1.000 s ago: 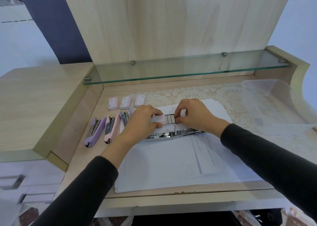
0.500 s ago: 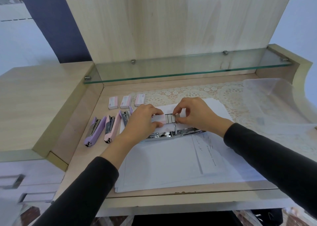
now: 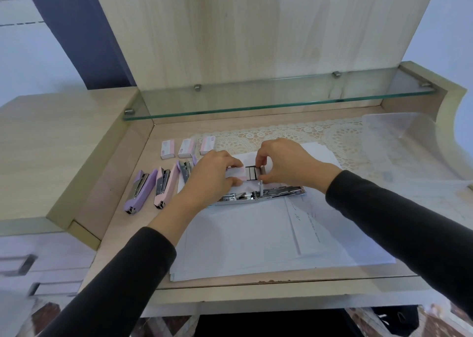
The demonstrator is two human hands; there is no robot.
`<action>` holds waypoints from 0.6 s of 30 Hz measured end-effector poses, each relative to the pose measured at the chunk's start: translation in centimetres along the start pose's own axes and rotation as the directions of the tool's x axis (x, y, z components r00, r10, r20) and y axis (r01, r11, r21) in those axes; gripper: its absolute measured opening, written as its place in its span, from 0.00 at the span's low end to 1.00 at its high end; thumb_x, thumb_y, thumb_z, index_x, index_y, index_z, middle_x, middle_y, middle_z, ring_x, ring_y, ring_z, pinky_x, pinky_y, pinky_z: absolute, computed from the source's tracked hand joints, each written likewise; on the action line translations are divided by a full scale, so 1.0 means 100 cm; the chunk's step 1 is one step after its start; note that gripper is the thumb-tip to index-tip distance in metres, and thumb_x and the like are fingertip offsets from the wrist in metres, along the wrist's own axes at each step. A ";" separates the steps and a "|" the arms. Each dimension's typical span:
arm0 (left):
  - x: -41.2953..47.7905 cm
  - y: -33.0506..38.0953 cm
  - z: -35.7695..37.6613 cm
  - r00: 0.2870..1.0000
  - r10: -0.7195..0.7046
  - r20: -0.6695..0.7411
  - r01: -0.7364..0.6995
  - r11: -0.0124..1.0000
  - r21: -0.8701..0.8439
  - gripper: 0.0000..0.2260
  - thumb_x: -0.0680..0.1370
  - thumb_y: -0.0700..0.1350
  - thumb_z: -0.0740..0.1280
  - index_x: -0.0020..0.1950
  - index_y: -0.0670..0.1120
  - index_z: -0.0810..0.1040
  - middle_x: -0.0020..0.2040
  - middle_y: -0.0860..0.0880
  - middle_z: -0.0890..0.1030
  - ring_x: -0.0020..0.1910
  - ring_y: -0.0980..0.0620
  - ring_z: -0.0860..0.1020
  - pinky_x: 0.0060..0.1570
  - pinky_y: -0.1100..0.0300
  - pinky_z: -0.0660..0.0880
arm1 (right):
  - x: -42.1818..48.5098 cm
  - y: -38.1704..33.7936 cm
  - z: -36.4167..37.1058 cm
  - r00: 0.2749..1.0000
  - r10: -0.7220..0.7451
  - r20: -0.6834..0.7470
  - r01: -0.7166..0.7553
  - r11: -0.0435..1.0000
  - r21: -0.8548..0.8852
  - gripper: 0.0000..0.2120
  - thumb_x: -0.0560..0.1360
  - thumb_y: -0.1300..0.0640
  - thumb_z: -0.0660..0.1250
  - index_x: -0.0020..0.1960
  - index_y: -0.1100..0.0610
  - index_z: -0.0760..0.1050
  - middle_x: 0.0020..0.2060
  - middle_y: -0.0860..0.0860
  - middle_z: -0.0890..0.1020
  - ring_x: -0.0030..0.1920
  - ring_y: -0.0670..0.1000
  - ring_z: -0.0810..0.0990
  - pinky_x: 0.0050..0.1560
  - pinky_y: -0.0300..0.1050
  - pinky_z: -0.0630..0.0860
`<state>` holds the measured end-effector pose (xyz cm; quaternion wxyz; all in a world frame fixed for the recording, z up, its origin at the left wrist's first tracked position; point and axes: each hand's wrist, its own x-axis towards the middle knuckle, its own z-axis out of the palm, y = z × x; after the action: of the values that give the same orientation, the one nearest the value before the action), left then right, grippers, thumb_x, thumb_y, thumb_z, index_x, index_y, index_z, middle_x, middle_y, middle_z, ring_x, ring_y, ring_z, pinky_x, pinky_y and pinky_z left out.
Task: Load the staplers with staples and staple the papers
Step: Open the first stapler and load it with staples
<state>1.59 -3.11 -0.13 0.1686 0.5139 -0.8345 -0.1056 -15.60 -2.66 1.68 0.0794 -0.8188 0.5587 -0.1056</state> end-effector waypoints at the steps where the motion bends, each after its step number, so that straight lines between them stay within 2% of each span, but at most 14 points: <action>1: 0.000 0.000 -0.001 1.000 -0.001 0.003 0.001 1.000 0.004 0.16 0.72 0.44 0.71 0.59 0.45 0.78 0.55 0.46 0.78 0.54 0.48 0.71 0.50 0.60 0.65 | 0.001 -0.001 0.000 1.000 -0.005 0.002 0.005 1.000 -0.012 0.09 0.69 0.53 0.70 0.48 0.55 0.78 0.47 0.50 0.79 0.46 0.50 0.73 0.48 0.45 0.73; 7: 0.000 0.001 -0.003 0.999 -0.008 0.031 0.007 1.000 0.019 0.16 0.73 0.45 0.70 0.61 0.45 0.77 0.56 0.46 0.78 0.56 0.48 0.71 0.51 0.61 0.64 | 0.003 0.002 -0.002 1.000 -0.002 0.003 0.001 0.999 0.035 0.08 0.70 0.54 0.69 0.47 0.54 0.80 0.46 0.49 0.81 0.47 0.49 0.75 0.45 0.42 0.71; 10: 0.000 0.001 -0.003 1.000 -0.007 0.029 0.006 1.000 0.016 0.16 0.73 0.45 0.70 0.61 0.45 0.77 0.56 0.46 0.78 0.56 0.49 0.71 0.51 0.62 0.64 | 0.003 0.003 -0.003 1.000 -0.007 0.010 0.007 1.000 0.016 0.08 0.69 0.53 0.70 0.47 0.54 0.80 0.46 0.48 0.81 0.46 0.48 0.73 0.46 0.42 0.70; 15: 0.000 0.001 -0.003 1.000 -0.012 0.029 0.012 1.000 0.010 0.16 0.73 0.45 0.70 0.61 0.45 0.77 0.56 0.46 0.78 0.56 0.48 0.71 0.52 0.61 0.64 | 0.006 0.003 -0.003 0.999 -0.026 0.041 0.026 1.000 -0.007 0.09 0.68 0.53 0.71 0.47 0.54 0.79 0.46 0.49 0.81 0.46 0.49 0.74 0.47 0.42 0.71; 18: 0.000 0.000 -0.003 1.000 -0.010 0.024 0.010 1.000 -0.005 0.16 0.73 0.45 0.70 0.60 0.45 0.77 0.55 0.47 0.78 0.54 0.49 0.71 0.50 0.63 0.63 | 0.008 0.003 -0.003 0.998 -0.025 0.050 0.024 1.000 0.016 0.08 0.68 0.55 0.72 0.46 0.55 0.78 0.46 0.50 0.80 0.48 0.50 0.75 0.49 0.46 0.73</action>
<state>1.68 -3.07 0.18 0.1593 0.5163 -0.8337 -0.1145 -15.66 -3.51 1.98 0.0985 -0.8272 0.5457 -0.0906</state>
